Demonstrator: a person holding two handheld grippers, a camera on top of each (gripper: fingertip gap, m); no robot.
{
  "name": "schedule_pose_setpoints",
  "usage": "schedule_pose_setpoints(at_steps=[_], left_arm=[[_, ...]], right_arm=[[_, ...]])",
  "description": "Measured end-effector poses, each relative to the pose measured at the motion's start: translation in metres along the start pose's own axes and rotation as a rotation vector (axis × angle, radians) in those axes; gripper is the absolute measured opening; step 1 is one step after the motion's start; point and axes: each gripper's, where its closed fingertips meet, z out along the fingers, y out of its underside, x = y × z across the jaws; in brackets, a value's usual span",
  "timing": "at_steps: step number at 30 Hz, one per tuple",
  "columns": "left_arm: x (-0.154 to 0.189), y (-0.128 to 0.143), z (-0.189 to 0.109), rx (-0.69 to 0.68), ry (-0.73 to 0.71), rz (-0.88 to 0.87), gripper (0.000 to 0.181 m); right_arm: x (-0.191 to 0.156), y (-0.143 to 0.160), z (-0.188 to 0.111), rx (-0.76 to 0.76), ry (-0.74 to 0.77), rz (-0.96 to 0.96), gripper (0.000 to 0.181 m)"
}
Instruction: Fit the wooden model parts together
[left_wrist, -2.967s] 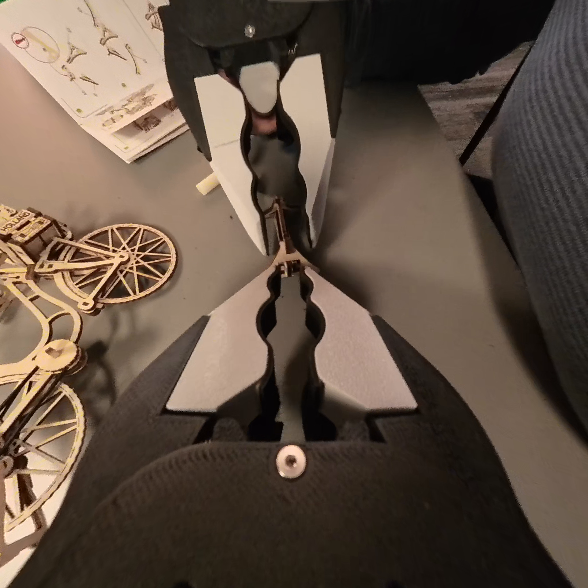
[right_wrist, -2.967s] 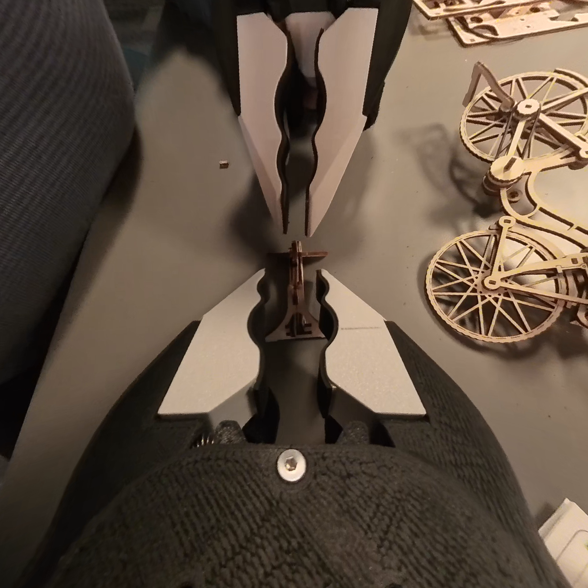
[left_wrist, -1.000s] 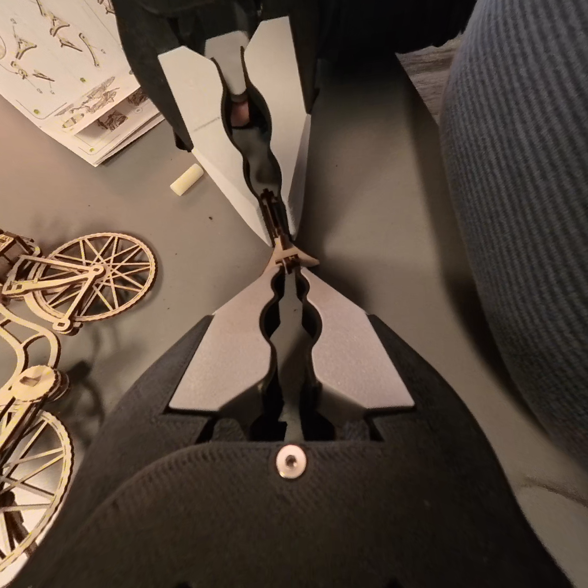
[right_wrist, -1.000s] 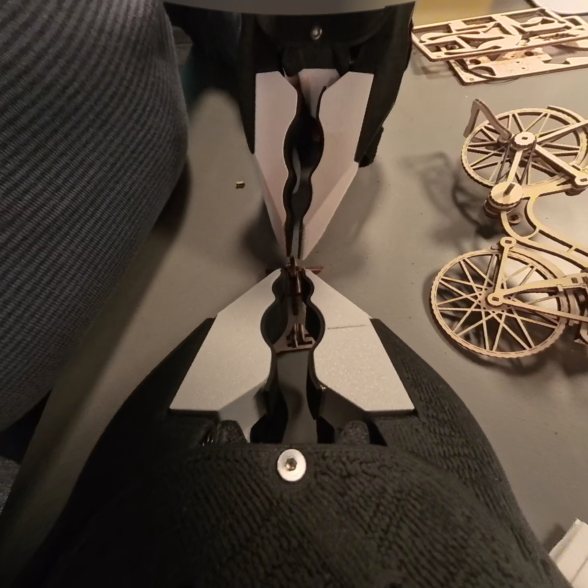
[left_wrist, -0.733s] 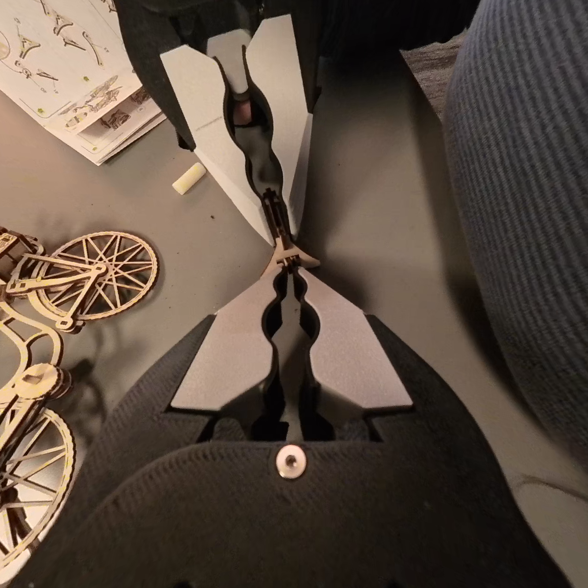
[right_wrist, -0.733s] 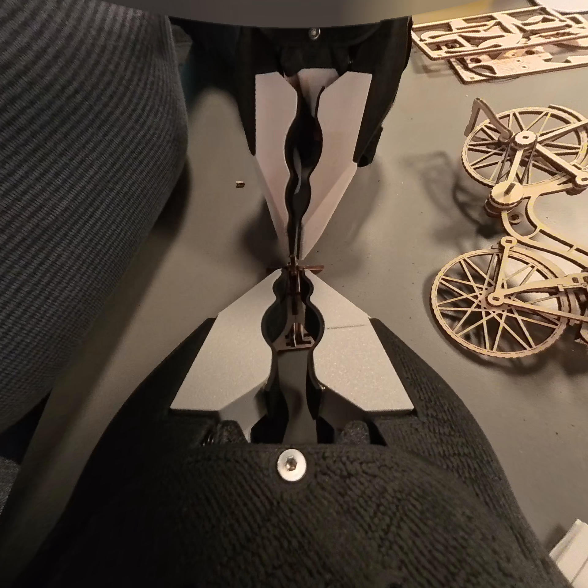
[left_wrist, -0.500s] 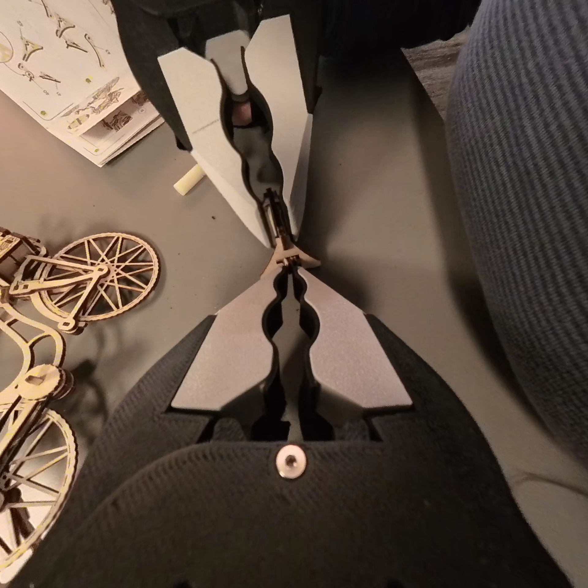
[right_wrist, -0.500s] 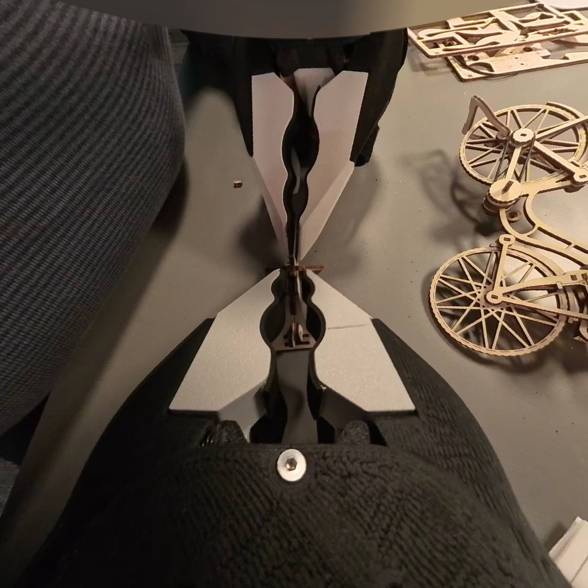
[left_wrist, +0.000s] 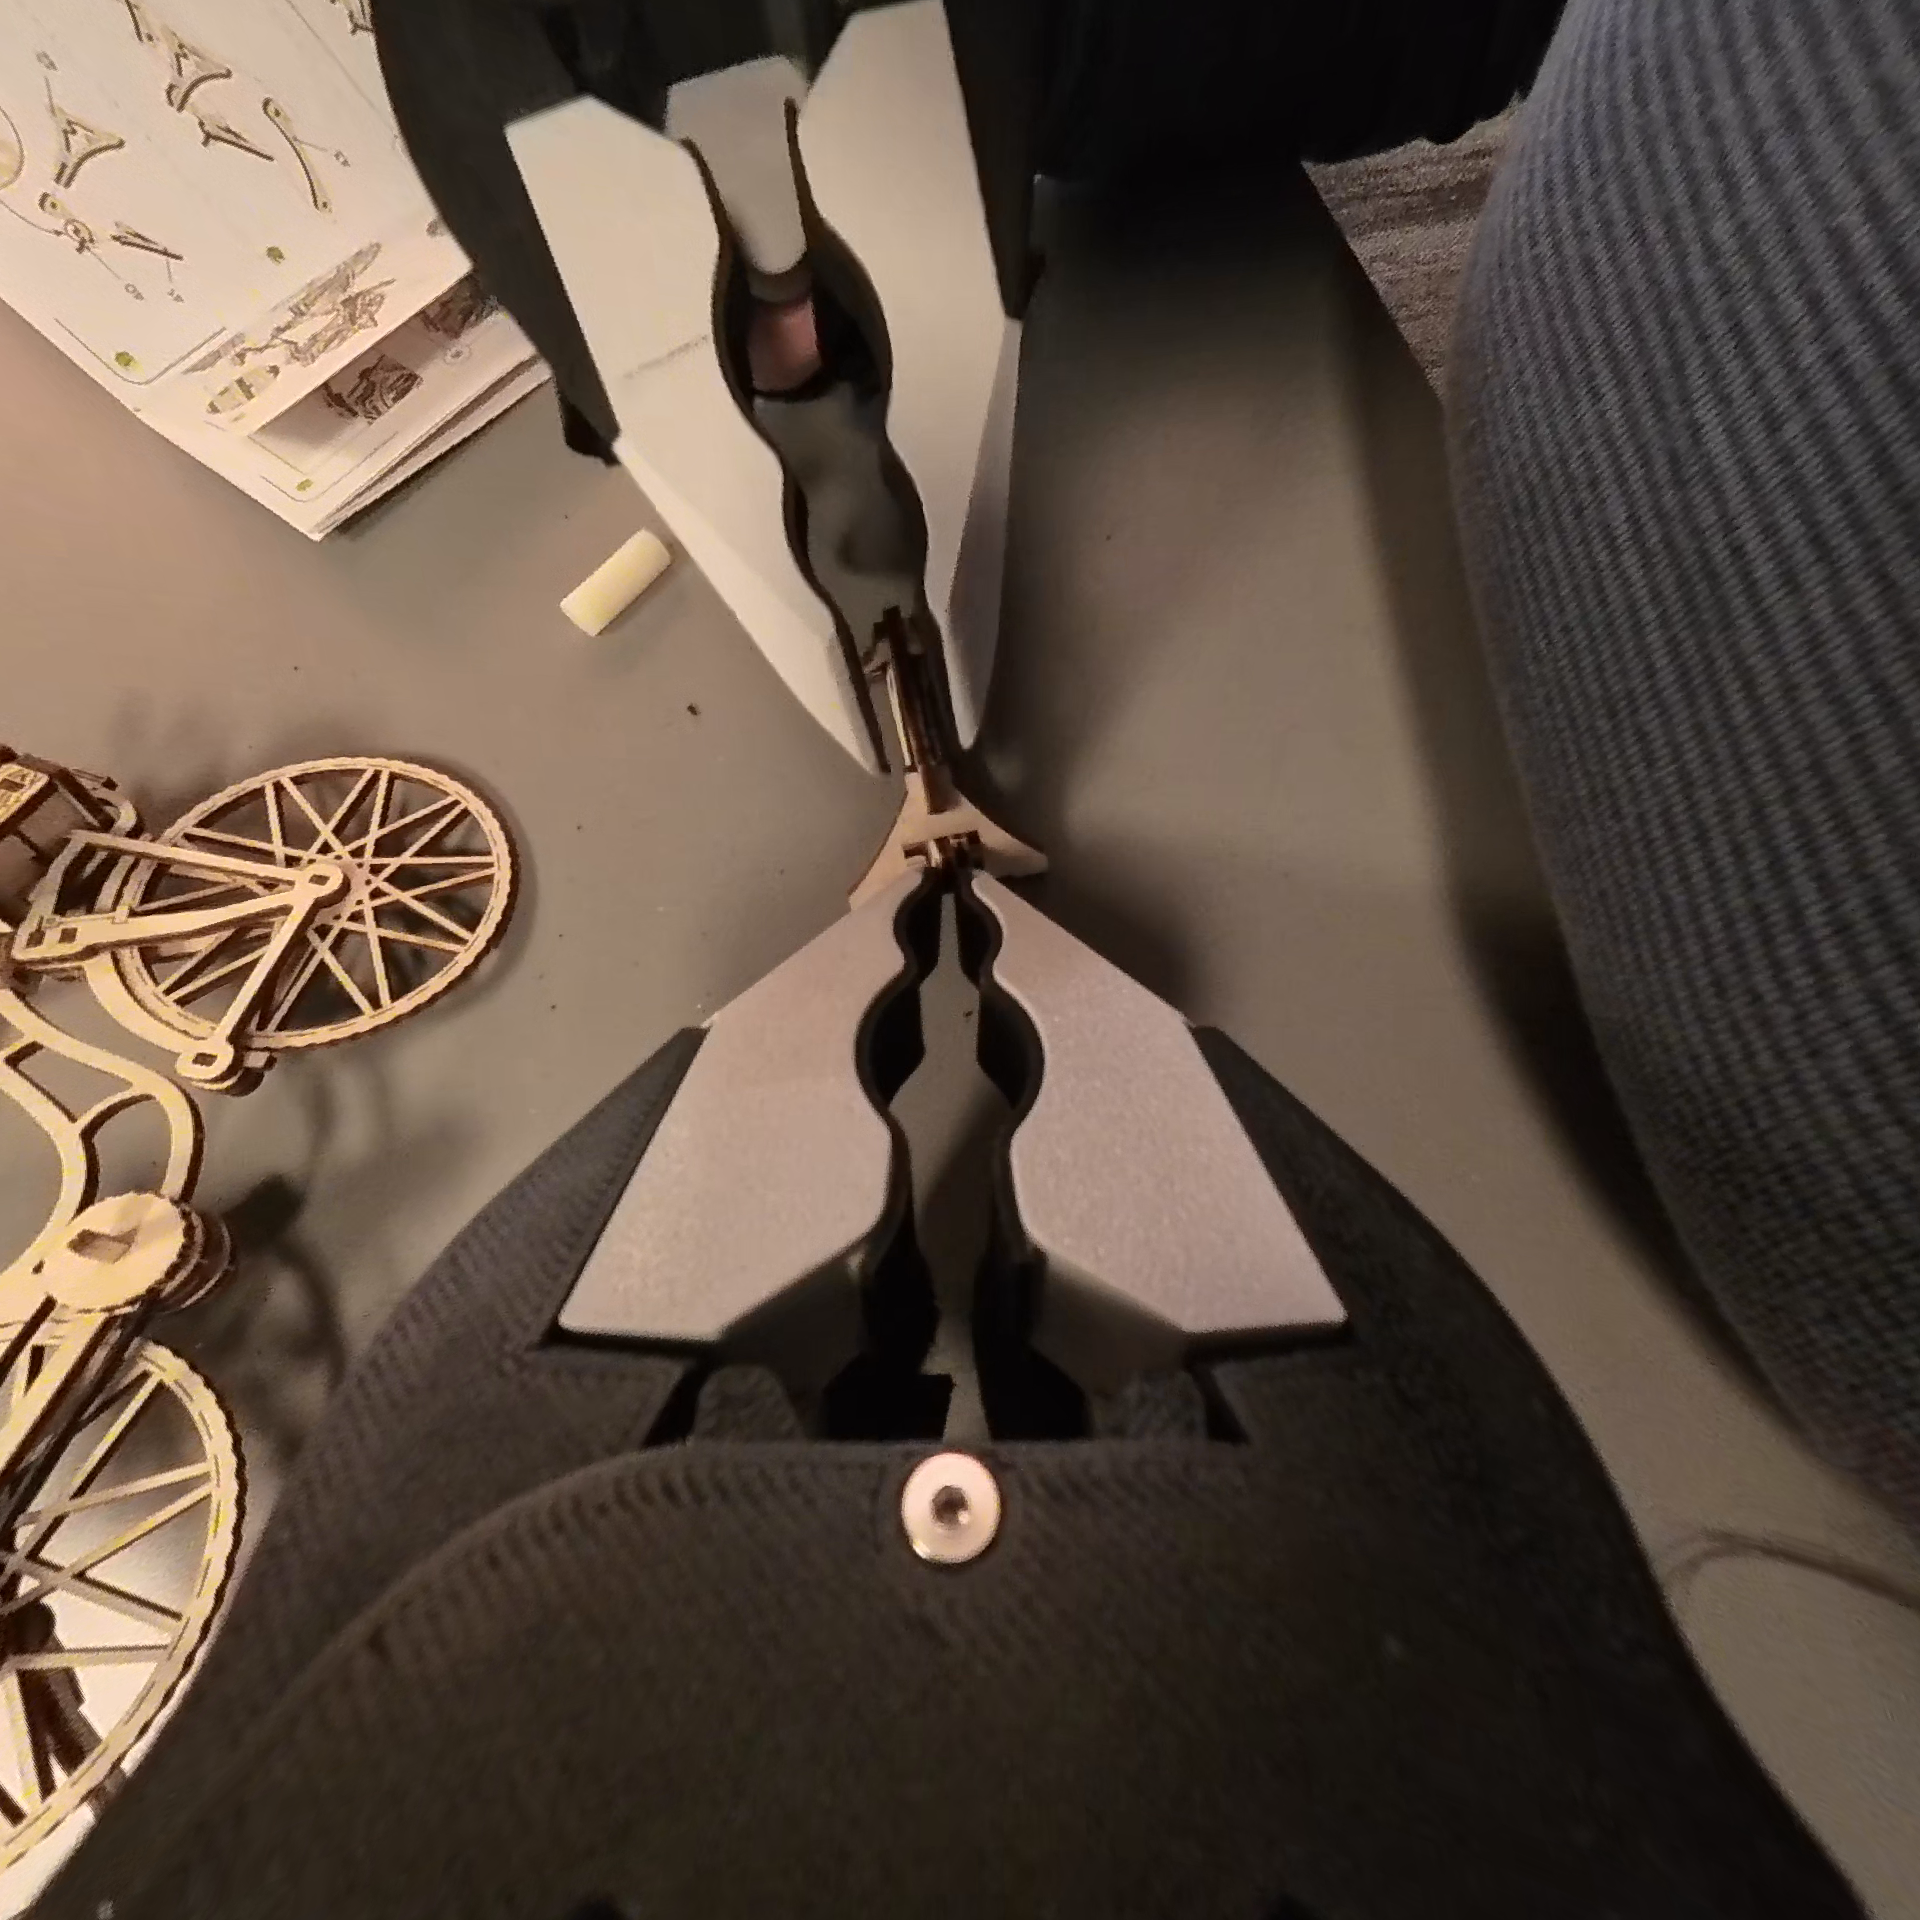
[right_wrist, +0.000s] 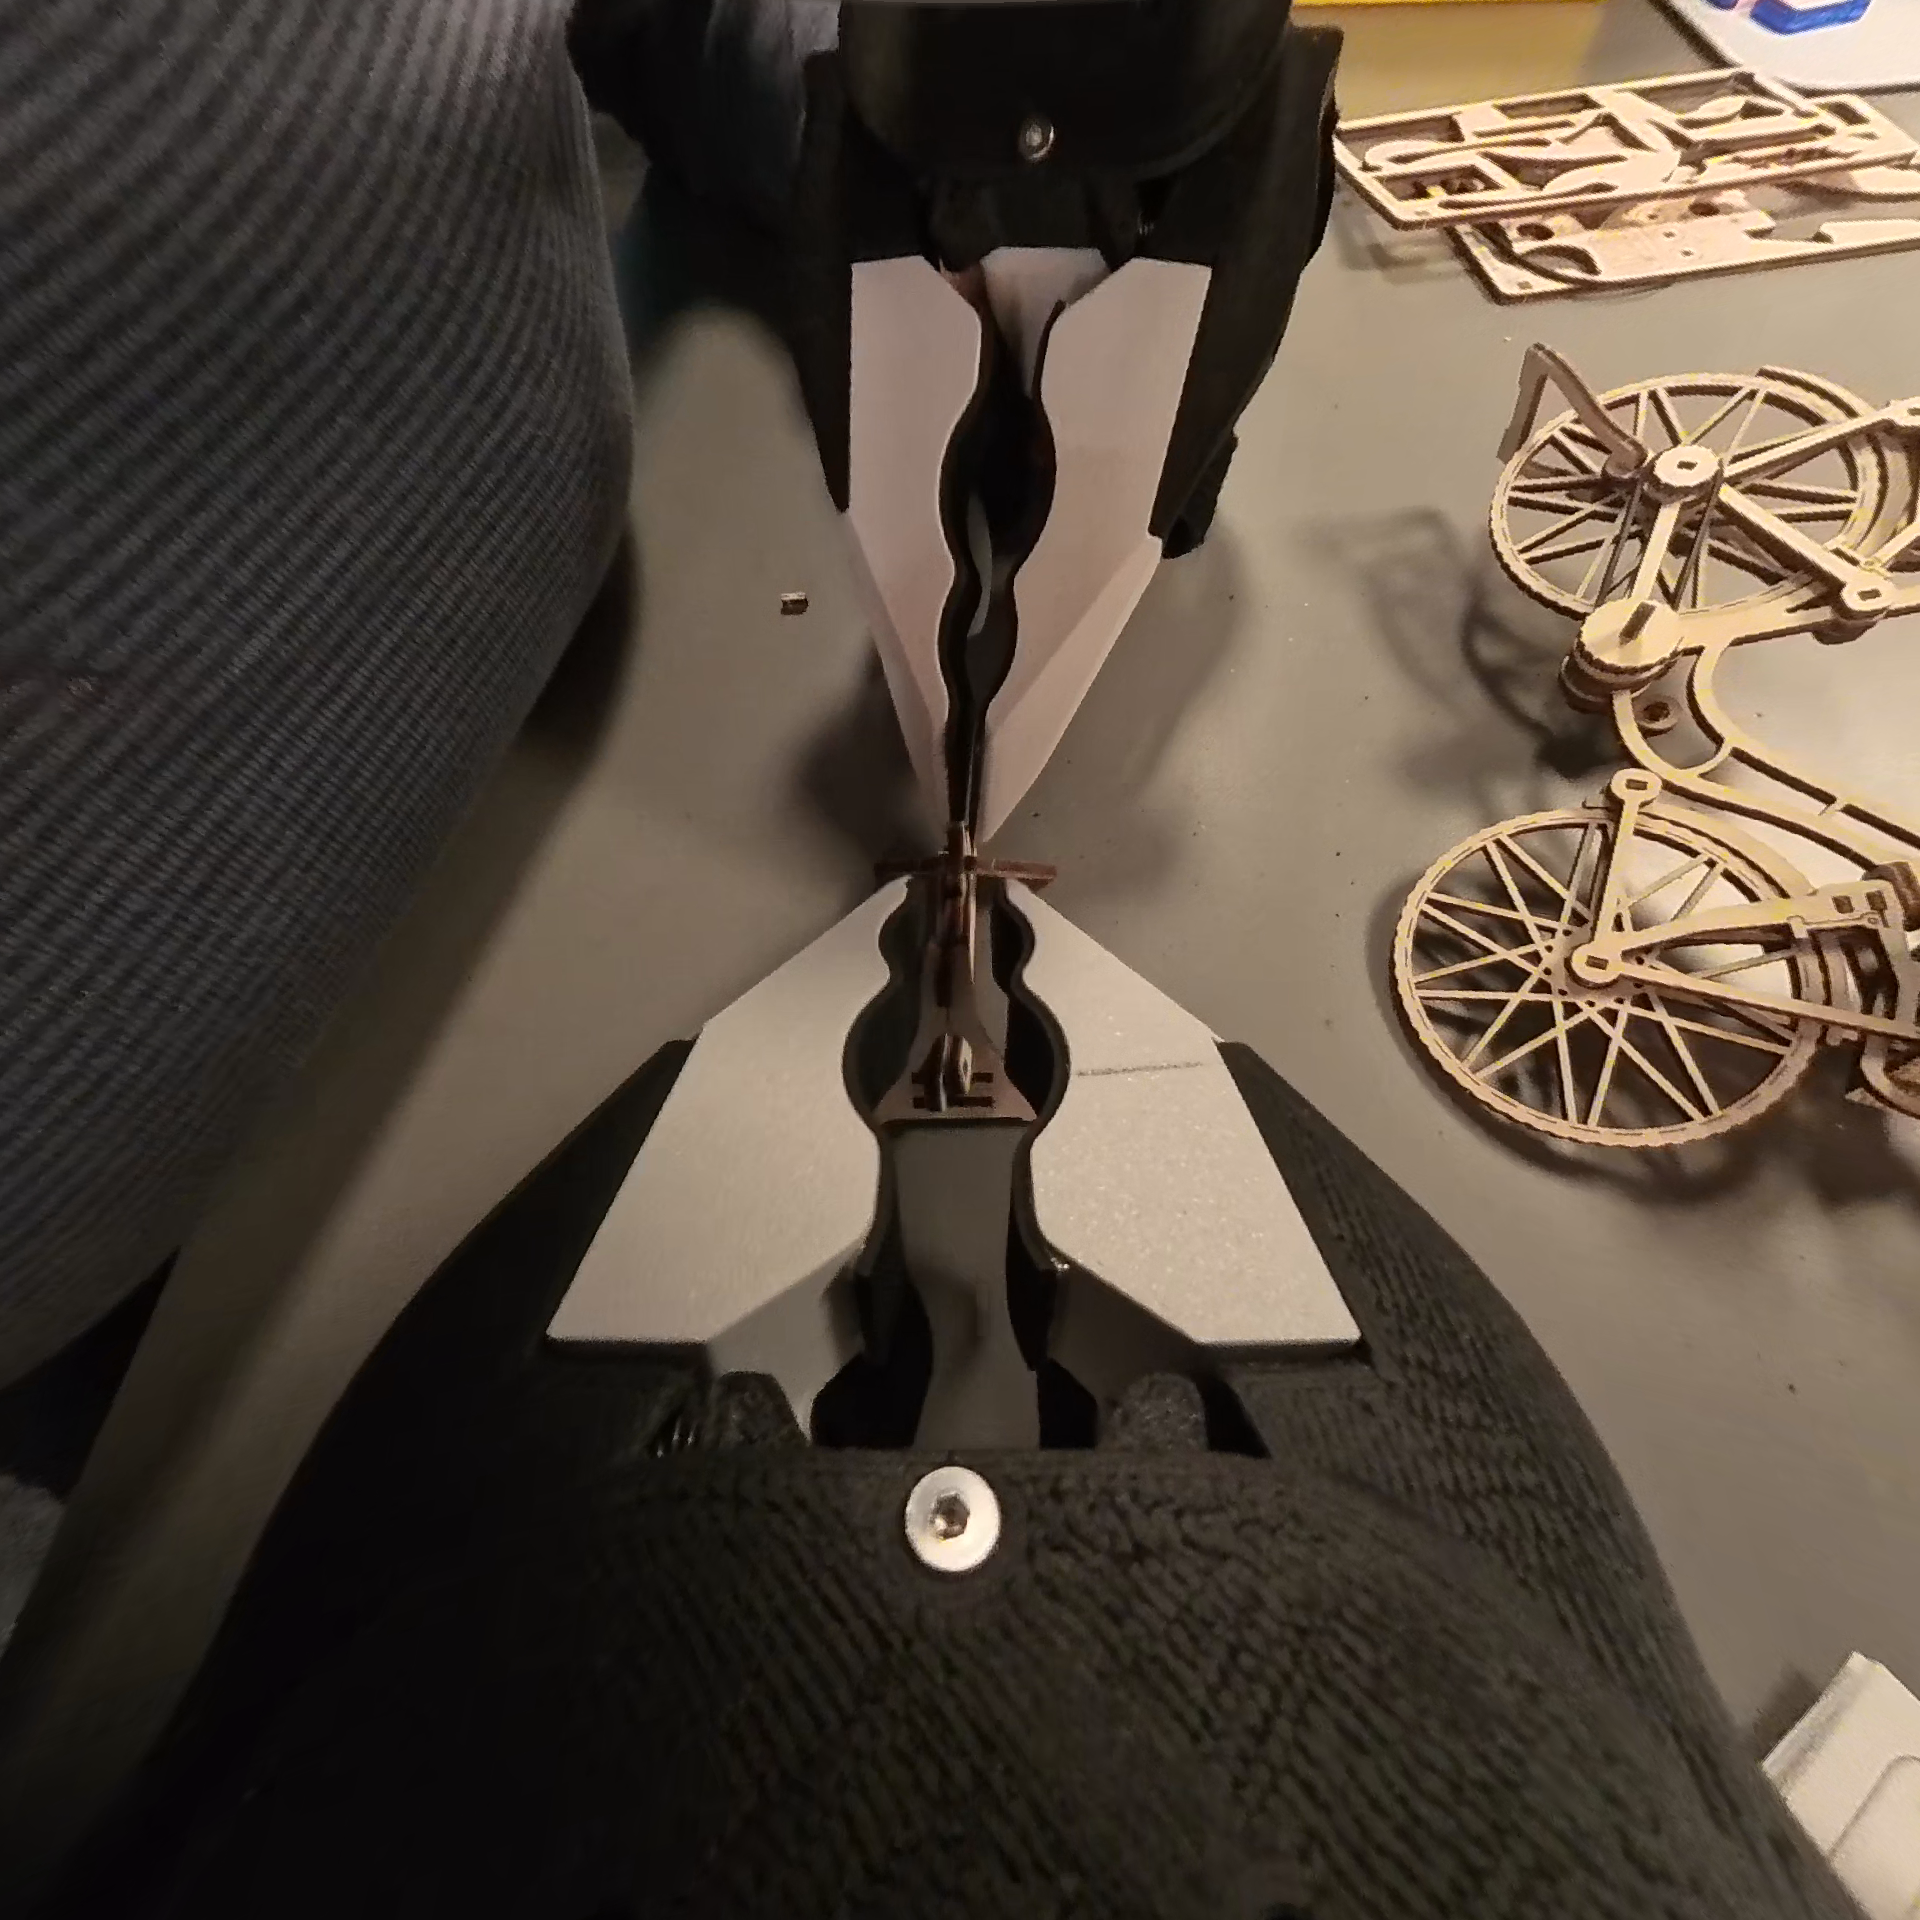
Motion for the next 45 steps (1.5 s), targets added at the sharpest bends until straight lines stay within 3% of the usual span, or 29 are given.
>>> schedule_pose_setpoints(at_steps=[45], left_arm=[[-0.0027,0.0005,0.0024,-0.004,0.023,-0.038,0.002]], right_arm=[[-0.0031,0.0038,0.0023,-0.029,-0.008,-0.017,0.006]])
